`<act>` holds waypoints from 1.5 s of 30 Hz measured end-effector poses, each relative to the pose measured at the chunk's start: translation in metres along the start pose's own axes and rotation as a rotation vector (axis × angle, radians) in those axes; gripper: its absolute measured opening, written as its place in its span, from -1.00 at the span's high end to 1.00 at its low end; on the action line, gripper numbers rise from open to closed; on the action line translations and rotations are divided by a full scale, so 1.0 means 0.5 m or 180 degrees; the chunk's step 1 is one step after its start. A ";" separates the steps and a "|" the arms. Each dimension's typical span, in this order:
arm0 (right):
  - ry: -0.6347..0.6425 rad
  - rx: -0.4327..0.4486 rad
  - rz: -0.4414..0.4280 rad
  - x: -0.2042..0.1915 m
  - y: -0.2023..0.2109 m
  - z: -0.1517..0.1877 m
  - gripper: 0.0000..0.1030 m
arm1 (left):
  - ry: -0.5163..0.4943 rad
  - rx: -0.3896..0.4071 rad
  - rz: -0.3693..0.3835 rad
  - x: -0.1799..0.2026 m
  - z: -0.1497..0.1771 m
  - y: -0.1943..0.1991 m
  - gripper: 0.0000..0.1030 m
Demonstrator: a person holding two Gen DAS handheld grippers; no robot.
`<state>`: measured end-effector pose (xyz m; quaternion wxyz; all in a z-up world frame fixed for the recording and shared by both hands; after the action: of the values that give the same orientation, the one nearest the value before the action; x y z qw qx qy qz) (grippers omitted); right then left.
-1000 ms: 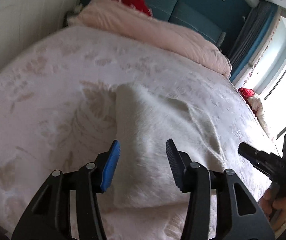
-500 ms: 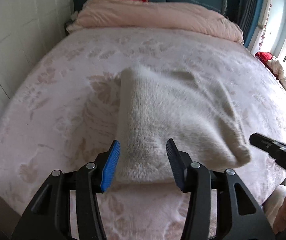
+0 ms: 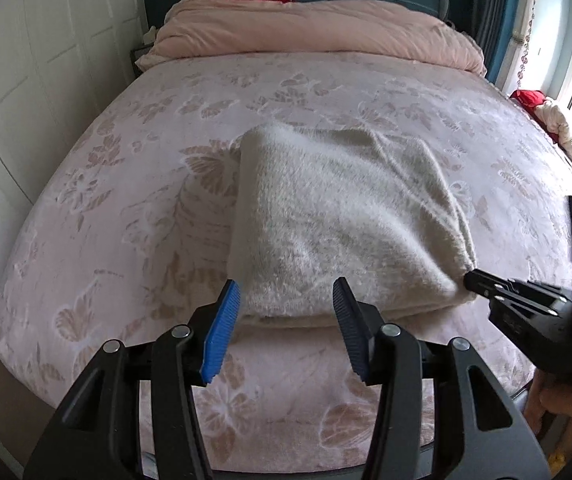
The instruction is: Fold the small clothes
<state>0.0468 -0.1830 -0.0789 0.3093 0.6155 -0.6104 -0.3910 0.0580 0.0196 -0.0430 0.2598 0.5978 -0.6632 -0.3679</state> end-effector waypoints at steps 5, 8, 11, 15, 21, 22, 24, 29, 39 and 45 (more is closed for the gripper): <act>-0.0020 -0.0055 0.0072 0.004 -0.006 -0.022 1.00 | 0.0060 -0.0248 -0.0048 -0.011 0.022 -0.047 0.08; -0.0168 0.0044 -0.0055 0.003 0.031 -0.016 0.97 | 0.0115 -0.0294 -0.0068 -0.020 0.038 -0.048 0.08; -0.0365 0.0291 -0.0264 -0.005 0.110 0.008 0.76 | 0.0108 -0.0226 -0.0100 -0.022 0.050 -0.021 -0.32; -0.0449 0.0478 -0.0362 -0.021 0.185 0.056 0.32 | -0.0008 0.0003 -0.0179 -0.012 0.063 0.028 -0.76; -0.0594 0.0743 -0.0311 -0.032 0.253 0.120 -0.18 | 0.0064 0.0012 -0.0064 0.011 0.098 0.069 -0.82; -0.0613 0.0763 -0.0295 -0.034 0.257 0.129 -0.21 | 0.0091 0.0016 -0.0078 0.011 0.102 0.072 -0.82; -0.0641 0.0780 -0.0228 -0.035 0.261 0.144 -0.26 | 0.0151 0.0025 -0.0129 0.012 0.111 0.081 -0.82; -0.0652 0.0740 -0.0186 -0.045 0.261 0.176 -0.28 | 0.0182 0.0092 -0.0206 0.018 0.121 0.105 -0.82; -0.0375 0.0812 -0.0057 -0.081 0.275 0.192 -0.34 | 0.0053 0.0273 -0.0290 0.043 0.128 0.136 -0.81; -0.0376 0.0812 -0.0040 -0.081 0.274 0.194 -0.34 | 0.0098 0.0216 -0.0307 0.045 0.129 0.132 -0.81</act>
<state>-0.1042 -0.1424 -0.0056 0.1897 0.6295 -0.6684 -0.3478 -0.0358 0.0099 -0.0306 0.2314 0.6431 -0.6416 -0.3481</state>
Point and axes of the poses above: each gripper's, at about its wrist camera, not at the fingertips, and y roughly against the way its jaws point, x to its right, z to its underside, the point moved 3 cm from there along -y, roughly the way its jaws point, and after that the axes turned 6 degrees about -z, right-handed, at the moved point
